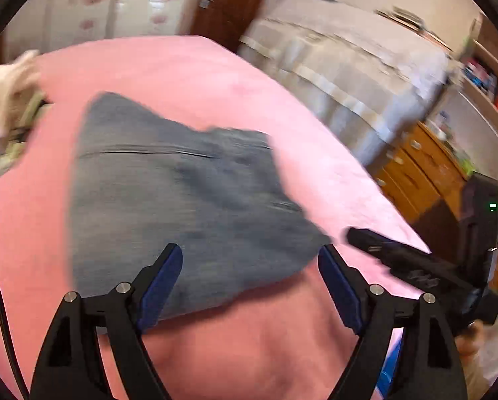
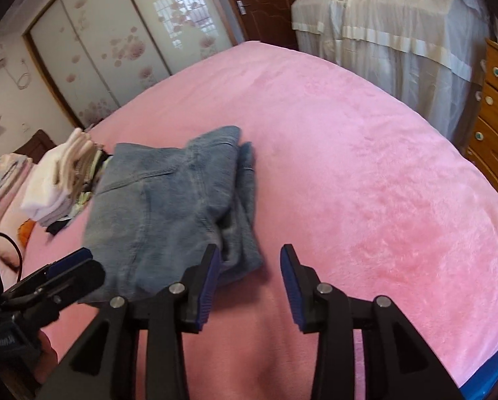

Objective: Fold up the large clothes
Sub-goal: 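Release the left gripper and press the folded jacket flat with the right gripper, then position both open grippers at the folded jacket's edge, then grasp the folded jacket end with the left gripper while the right gripper grasps beside it, then lift the folded jacket with both grippers and carry it toward the clothes stack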

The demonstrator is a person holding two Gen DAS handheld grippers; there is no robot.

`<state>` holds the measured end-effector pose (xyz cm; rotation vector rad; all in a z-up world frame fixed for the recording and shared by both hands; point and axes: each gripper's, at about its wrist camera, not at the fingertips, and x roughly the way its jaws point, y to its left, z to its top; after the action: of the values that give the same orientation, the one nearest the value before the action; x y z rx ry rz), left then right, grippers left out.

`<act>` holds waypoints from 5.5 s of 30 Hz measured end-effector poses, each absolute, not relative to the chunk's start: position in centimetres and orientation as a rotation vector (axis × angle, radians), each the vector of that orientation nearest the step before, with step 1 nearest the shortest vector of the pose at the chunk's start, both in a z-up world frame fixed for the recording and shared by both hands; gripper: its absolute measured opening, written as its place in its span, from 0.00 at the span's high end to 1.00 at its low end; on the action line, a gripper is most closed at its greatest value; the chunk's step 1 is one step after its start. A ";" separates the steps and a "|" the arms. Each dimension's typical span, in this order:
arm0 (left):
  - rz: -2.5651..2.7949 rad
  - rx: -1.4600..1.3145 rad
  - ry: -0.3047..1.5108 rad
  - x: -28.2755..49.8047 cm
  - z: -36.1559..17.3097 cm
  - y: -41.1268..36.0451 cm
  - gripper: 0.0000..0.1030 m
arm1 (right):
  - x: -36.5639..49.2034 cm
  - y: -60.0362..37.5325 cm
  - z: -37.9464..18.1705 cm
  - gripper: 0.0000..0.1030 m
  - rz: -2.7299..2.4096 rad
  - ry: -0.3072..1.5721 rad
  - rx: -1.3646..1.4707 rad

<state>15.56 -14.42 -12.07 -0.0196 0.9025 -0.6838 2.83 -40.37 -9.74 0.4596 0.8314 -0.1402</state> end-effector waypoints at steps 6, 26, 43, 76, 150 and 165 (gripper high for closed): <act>-0.369 -0.005 0.949 20.3 -14.0 -7.3 0.20 | 6.5 -39.4 -10.2 0.44 -0.059 0.908 0.424; -0.384 0.020 1.062 23.0 -18.9 -9.0 0.20 | 9.0 -38.1 -15.3 0.84 -0.092 1.042 0.304; -0.523 0.039 1.006 34.1 -12.3 -15.3 0.20 | 23.7 -35.2 -9.8 0.70 0.084 0.929 0.271; -0.465 0.008 1.015 28.3 -5.8 -8.6 0.02 | 12.5 -39.2 -3.8 0.53 -0.112 0.851 0.300; -0.598 -0.079 1.184 29.0 -19.5 -12.3 0.55 | 19.5 -36.8 -15.0 0.80 0.349 1.010 0.421; -0.556 -0.058 1.267 18.7 -9.4 0.3 0.56 | 9.1 -23.8 -6.3 0.81 0.464 1.068 0.385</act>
<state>18.69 0.27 -9.40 -0.0584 1.2672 -0.5558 9.13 -23.78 -6.29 0.3848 1.0682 0.4636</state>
